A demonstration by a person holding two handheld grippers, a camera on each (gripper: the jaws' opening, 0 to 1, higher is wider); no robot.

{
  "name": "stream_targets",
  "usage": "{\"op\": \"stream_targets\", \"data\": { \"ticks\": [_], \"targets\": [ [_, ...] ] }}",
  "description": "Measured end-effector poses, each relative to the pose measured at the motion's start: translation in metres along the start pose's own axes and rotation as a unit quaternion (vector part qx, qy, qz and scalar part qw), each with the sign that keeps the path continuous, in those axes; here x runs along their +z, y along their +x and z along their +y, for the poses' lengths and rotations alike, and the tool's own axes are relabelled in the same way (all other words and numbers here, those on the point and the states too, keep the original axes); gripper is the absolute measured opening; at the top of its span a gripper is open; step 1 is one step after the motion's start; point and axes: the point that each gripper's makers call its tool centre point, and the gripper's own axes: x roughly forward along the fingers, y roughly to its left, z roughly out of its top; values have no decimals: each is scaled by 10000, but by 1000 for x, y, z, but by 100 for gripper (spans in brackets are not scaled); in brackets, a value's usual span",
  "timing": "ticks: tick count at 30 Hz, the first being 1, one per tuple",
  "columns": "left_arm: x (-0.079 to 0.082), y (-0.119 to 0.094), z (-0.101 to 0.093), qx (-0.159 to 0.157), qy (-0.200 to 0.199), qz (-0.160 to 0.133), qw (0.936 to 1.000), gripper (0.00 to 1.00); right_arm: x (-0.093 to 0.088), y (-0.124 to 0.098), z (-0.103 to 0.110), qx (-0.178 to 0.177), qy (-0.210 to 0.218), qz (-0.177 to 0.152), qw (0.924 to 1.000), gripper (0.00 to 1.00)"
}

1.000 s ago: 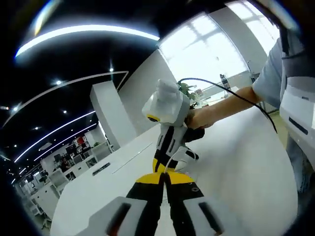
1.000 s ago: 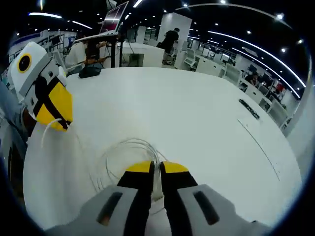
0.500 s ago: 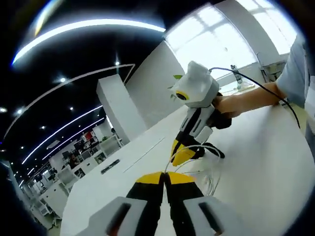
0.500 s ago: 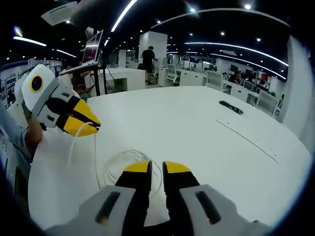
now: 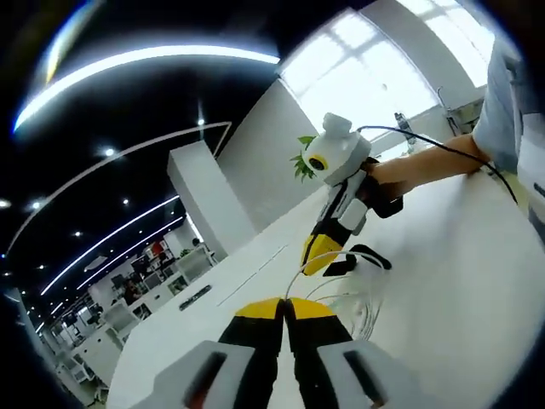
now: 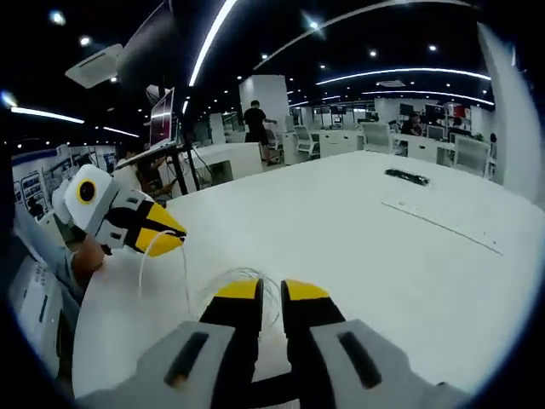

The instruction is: Peel open the Velcro strap on the desktop, arrange the wired earphones neatly onto it, and close the Velcro strap to secure them.

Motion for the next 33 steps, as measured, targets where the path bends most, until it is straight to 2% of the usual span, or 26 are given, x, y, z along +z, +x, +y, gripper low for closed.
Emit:
{"op": "stream_targets", "data": {
  "ticks": [3, 8, 12, 16, 20, 23, 25, 28, 33],
  "targets": [
    [5, -3, 2, 70, -121, -122, 9998, 6, -4, 2, 1, 20, -65, 75, 9999, 10],
    [11, -12, 16, 377, -306, -268, 9985, 6, -8, 5, 6, 217, 138, 52, 9997, 10],
    [17, -15, 21, 424, -450, -413, 9972, 6, -22, 9, 9, 211, 9, 352, 9992, 9],
    [23, -16, 28, 506, -489, -501, 9963, 6, -28, 10, 16, 319, -56, 482, 9983, 9],
    [34, -19, 33, 542, -564, -684, 9946, 6, -29, 8, 20, 352, -145, 536, 9978, 9],
    [41, -20, 32, 512, -587, -770, 9940, 6, -21, 3, 23, 417, -175, 388, 9982, 9],
    [37, -17, 25, 309, -486, -599, 9965, 6, -14, -1, 27, 532, -146, 242, 9982, 9],
    [30, -10, 17, 233, -375, -428, 9981, 6, -15, 1, 34, 602, -152, 272, 9977, 9],
    [15, -2, 0, -2, -411, -192, 9990, 6, -14, -1, 26, 474, -139, 262, 9984, 9]
  ]
}}
